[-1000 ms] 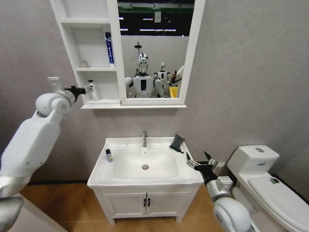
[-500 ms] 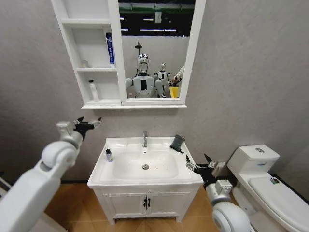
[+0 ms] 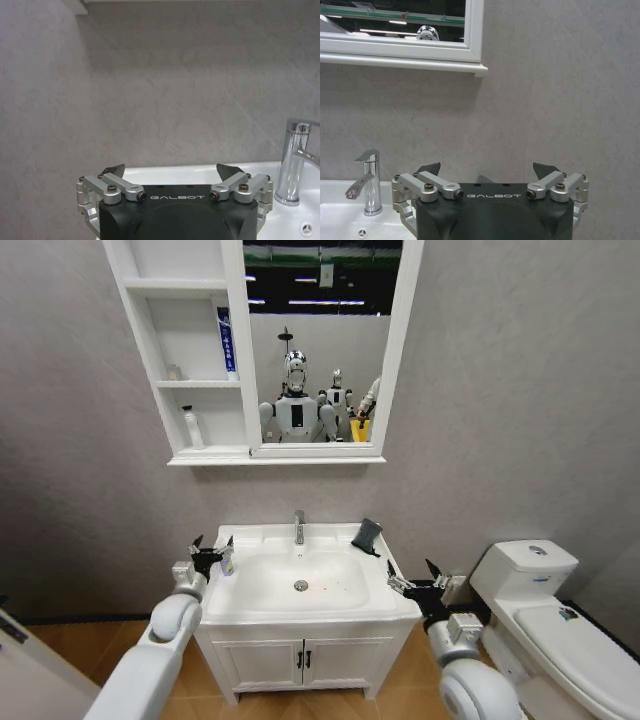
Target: Move facial cleanser and shampoo from washbasin to cabinet, then wipe washbasin with towel.
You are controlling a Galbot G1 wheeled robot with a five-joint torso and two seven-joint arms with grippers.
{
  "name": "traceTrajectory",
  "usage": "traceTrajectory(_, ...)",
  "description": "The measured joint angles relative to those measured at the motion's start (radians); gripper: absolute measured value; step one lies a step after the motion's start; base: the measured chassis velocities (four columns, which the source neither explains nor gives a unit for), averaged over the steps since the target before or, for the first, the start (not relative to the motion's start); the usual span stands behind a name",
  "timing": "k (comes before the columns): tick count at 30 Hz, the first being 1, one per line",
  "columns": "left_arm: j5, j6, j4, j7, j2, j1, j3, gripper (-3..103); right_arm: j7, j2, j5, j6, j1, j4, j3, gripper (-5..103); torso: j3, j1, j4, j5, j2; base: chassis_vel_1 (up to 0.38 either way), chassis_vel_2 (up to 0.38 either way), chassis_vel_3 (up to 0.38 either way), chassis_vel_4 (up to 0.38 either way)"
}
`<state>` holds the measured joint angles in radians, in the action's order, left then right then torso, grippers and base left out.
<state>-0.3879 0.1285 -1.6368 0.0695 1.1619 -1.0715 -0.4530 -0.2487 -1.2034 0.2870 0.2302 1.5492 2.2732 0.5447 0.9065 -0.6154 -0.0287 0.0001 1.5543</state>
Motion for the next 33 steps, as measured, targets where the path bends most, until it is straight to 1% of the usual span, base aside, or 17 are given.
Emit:
traceTrajectory(1, 0.016, -0.020, 0.032, -0.010, 0.017, 0.008, 0.003, 100, 0.000, -0.003, -0.001, 0.000, 0.000, 0.000, -0.002, 100, 0.000, 0.000, 0.0001, 0.0001, 0.000, 0.000, 0.000, 0.000, 0.000)
traceTrajectory(2, 0.016, -0.020, 0.032, -0.010, 0.017, 0.008, 0.003, 100, 0.000, -0.003, -0.001, 0.000, 0.000, 0.000, -0.002, 100, 0.000, 0.000, 0.0001, 0.0001, 0.000, 0.000, 0.000, 0.000, 0.000)
traceTrajectory(3, 0.028, -0.035, 0.060, -0.014, 0.031, 0.019, 0.005, 100, 0.000, -0.004, -0.002, 0.000, 0.000, 0.000, -0.002, 100, 0.000, 0.000, 0.0000, 0.0002, 0.000, 0.000, 0.000, 0.000, 0.000)
traceTrajectory(5, 0.035, -0.045, 0.082, -0.014, 0.042, 0.028, 0.007, 100, 0.000, -0.004, -0.002, 0.001, 0.000, -0.001, -0.002, 100, 0.000, 0.000, -0.0002, 0.0000, 0.000, 0.000, 0.000, 0.000, 0.000)
traceTrajectory(7, 0.057, -0.086, 0.146, -0.018, 0.071, 0.054, 0.008, 100, 0.000, -0.001, 0.001, 0.001, -0.001, -0.004, 0.003, 100, 0.000, 0.000, 0.0000, 0.0000, 0.000, 0.000, 0.000, 0.000, 0.000)
traceTrajectory(8, 0.057, -0.086, 0.146, -0.018, 0.071, 0.054, 0.008, 100, 0.000, -0.001, 0.001, 0.001, -0.001, -0.004, 0.003, 100, 0.000, 0.000, 0.0000, 0.0000, 0.000, 0.000, 0.000, 0.000, 0.000)
traceTrajectory(10, 0.062, -0.114, 0.186, -0.033, 0.086, 0.065, 0.006, 100, 0.000, -0.001, 0.002, -0.002, 0.003, -0.006, 0.008, 100, 0.000, 0.000, -0.0001, -0.0002, 0.000, 0.000, 0.000, 0.000, 0.000)
traceTrajectory(11, 0.062, -0.114, 0.186, -0.033, 0.086, 0.065, 0.006, 100, 0.000, -0.001, 0.002, -0.002, 0.003, -0.006, 0.008, 100, 0.000, 0.000, -0.0001, -0.0002, 0.000, 0.000, 0.000, 0.000, 0.000)
traceTrajectory(15, 0.062, -0.186, 0.253, -0.046, 0.100, 0.077, -0.001, 100, -0.002, -0.006, 0.002, -0.007, 0.021, -0.002, 0.013, 100, 0.000, 0.000, -0.0002, -0.0001, 0.000, 0.000, 0.000, 0.000, 0.000)
traceTrajectory(16, 0.062, -0.186, 0.253, -0.046, 0.100, 0.077, -0.001, 100, -0.002, -0.006, 0.002, -0.007, 0.021, -0.002, 0.013, 100, 0.000, 0.000, -0.0002, -0.0001, 0.000, 0.000, 0.000, 0.000, 0.000)
traceTrajectory(19, 0.058, -0.220, 0.293, -0.058, 0.092, 0.079, -0.008, 100, -0.005, -0.009, -0.001, -0.008, 0.024, 0.003, 0.009, 100, 0.000, 0.000, 0.0001, -0.0001, 0.000, 0.000, 0.000, 0.000, 0.000)
traceTrajectory(27, 0.046, -0.234, 0.324, -0.075, 0.075, 0.081, -0.015, 100, -0.008, -0.007, -0.002, -0.001, 0.020, 0.009, 0.001, 100, 0.000, 0.000, 0.0001, -0.0002, 0.000, 0.000, 0.000, 0.000, 0.000)
traceTrajectory(32, 0.047, -0.240, 0.338, -0.084, 0.077, 0.093, -0.010, 100, -0.009, -0.011, -0.006, -0.001, 0.020, 0.004, 0.002, 100, 0.000, 0.000, 0.0000, -0.0001, 0.000, 0.000, 0.000, 0.000, 0.000)
traceTrajectory(33, 0.049, -0.240, 0.343, -0.086, 0.081, 0.094, -0.009, 101, -0.009, -0.013, -0.008, -0.001, 0.020, 0.002, 0.001, 100, 0.000, 0.000, 0.0000, -0.0001, 0.000, 0.000, 0.000, 0.000, 0.000)
